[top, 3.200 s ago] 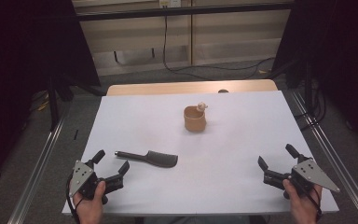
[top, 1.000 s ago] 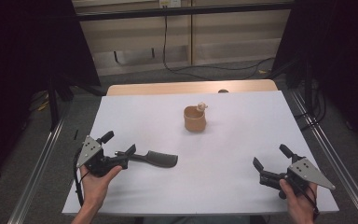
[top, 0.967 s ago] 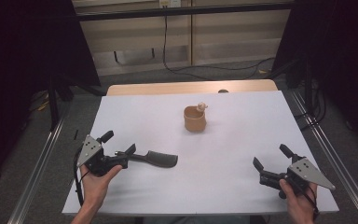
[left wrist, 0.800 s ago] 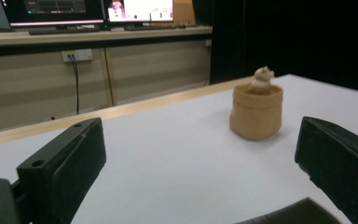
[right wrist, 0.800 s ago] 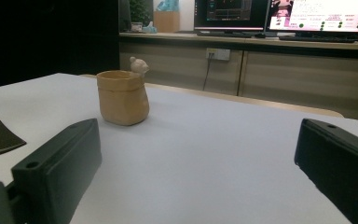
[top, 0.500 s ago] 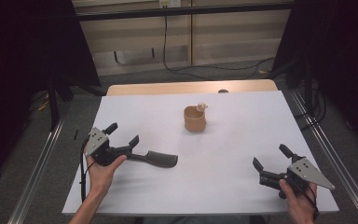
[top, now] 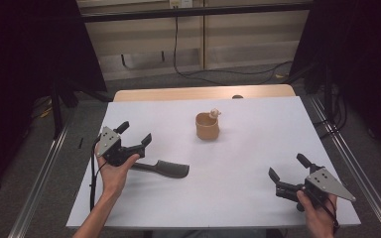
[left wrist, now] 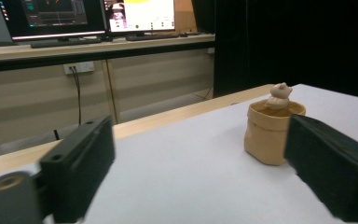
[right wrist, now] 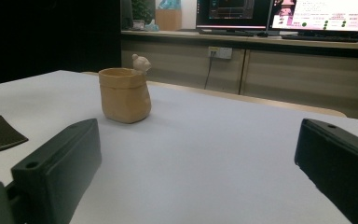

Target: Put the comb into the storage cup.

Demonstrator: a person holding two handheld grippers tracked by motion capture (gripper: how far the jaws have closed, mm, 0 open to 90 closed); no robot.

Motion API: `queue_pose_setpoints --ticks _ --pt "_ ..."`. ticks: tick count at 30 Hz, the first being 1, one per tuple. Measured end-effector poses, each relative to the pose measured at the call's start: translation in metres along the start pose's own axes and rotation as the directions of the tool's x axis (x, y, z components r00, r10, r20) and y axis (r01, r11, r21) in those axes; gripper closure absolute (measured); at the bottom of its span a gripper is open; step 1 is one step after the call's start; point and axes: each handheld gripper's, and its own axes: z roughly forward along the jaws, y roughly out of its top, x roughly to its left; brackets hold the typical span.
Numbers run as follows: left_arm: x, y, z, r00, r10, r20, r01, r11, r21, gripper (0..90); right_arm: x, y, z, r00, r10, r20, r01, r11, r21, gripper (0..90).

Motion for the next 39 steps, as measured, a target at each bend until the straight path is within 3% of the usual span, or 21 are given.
queue_pose_setpoints --ticks 2,4,7,9,17,25,36,37,39 --pt "0.002 -0.003 -0.001 0.9999 0.003 -0.012 -0.003 0.9998 0.020 14.4 0.000 0.000 0.000 1.0000 -0.001 0.003 0.001 1.000 -0.002 0.0" --pt "0.005 -0.008 -0.003 0.9992 -0.034 -0.018 0.034 0.9994 -0.009 25.6 0.000 0.000 0.000 1.0000 -0.002 0.002 0.002 1.000 -0.002 0.0" --pt "0.004 -0.009 -0.003 0.9994 -0.018 -0.029 0.018 0.9998 0.008 34.3 0.000 0.000 0.000 1.0000 -0.003 0.000 0.003 1.000 -0.002 0.0" --pt "0.004 -0.008 -0.003 0.9999 -0.002 -0.015 0.003 1.0000 0.009 39.9 0.001 0.000 0.000 1.0000 -0.002 -0.001 0.002 1.000 -0.003 0.0" --pt "0.005 -0.006 -0.006 0.9998 -0.019 -0.001 0.019 0.9998 0.002 63.9 0.001 0.000 -0.001 1.0000 -0.004 0.000 0.004 1.000 -0.003 0.0" --pt "0.003 -0.005 -0.005 0.9978 -0.022 0.063 0.021 0.9996 0.016 88.6 0.001 0.000 -0.001 1.0000 -0.003 -0.002 0.003 1.000 -0.003 0.0" --pt "0.006 0.002 -0.007 0.9923 -0.078 0.096 0.071 0.9948 0.073 90.0 0.000 0.000 -0.001 1.0000 -0.004 0.000 0.004 1.000 -0.002 0.0" --pt "0.007 0.004 -0.007 0.9878 -0.115 0.104 0.106 0.9898 0.096 90.0 0.001 0.000 -0.001 1.0000 -0.003 0.002 0.003 1.000 -0.002 0.0" --pt "0.008 0.005 -0.007 0.9855 -0.119 0.121 0.103 0.9861 0.130 90.0 0.001 0.000 -0.001 1.0000 -0.003 0.001 0.003 1.000 0.000 0.0"
